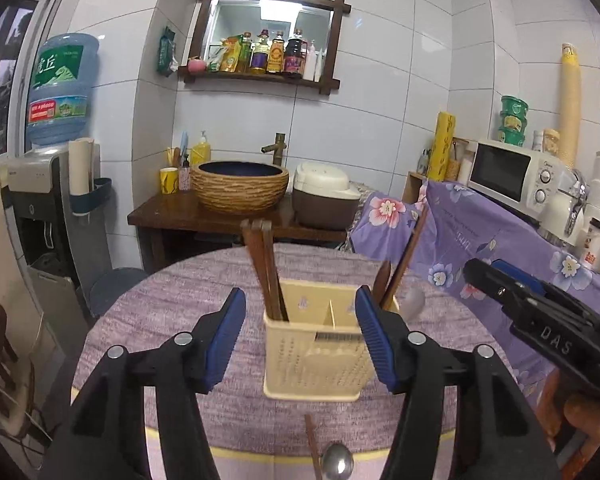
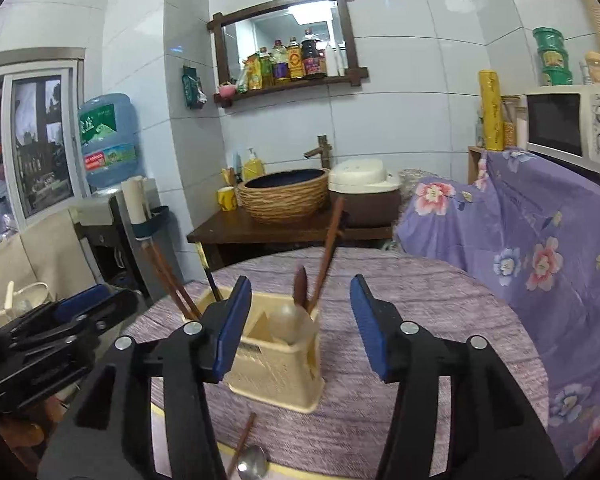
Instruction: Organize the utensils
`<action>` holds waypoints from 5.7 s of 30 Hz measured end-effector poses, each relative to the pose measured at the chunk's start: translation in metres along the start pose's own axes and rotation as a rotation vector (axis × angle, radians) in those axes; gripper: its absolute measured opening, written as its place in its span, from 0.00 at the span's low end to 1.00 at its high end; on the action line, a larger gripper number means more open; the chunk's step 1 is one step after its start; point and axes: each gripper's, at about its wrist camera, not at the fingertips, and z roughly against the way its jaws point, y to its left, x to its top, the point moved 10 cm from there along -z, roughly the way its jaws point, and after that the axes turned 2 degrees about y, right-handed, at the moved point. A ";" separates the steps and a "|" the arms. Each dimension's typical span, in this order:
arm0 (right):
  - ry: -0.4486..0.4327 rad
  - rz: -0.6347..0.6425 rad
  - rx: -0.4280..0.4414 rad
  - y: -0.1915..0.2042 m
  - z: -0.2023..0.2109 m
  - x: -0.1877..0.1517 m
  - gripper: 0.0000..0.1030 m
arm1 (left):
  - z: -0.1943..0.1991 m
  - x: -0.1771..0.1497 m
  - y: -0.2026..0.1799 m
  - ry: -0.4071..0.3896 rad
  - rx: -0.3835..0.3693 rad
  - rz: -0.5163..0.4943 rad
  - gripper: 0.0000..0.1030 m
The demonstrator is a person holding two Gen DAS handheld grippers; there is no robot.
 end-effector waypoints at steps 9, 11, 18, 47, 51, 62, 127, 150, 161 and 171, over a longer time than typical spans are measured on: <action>0.103 0.089 -0.095 -0.007 0.015 -0.083 0.63 | 0.000 -0.085 0.016 0.139 0.053 -0.008 0.67; 0.143 0.097 -0.098 -0.006 0.012 -0.103 0.64 | 0.000 -0.100 0.023 0.169 0.061 0.000 0.68; 0.332 0.096 -0.094 0.001 -0.006 -0.181 0.64 | 0.002 -0.153 0.054 0.254 0.124 0.067 0.68; 0.558 0.122 -0.071 0.063 -0.040 -0.256 0.12 | 0.002 -0.187 0.067 0.325 0.146 0.097 0.68; 0.553 0.108 -0.084 0.044 -0.035 -0.256 0.06 | 0.002 -0.189 0.065 0.333 0.135 0.098 0.68; 0.535 0.017 -0.112 -0.023 -0.010 -0.256 0.08 | -0.002 -0.191 0.054 0.344 0.109 0.089 0.68; 0.312 -0.034 -0.024 -0.023 0.037 -0.153 0.37 | -0.121 -0.178 -0.012 0.525 0.089 -0.054 0.08; 0.318 -0.043 -0.031 -0.025 0.036 -0.154 0.37 | 0.018 -0.066 -0.011 0.194 -0.077 0.019 0.08; 0.318 -0.040 -0.008 -0.015 0.037 -0.152 0.37 | 0.050 -0.051 -0.012 0.131 -0.157 0.041 0.08; 0.324 -0.045 0.030 -0.008 0.034 -0.153 0.37 | 0.047 -0.045 -0.006 0.120 -0.174 0.074 0.08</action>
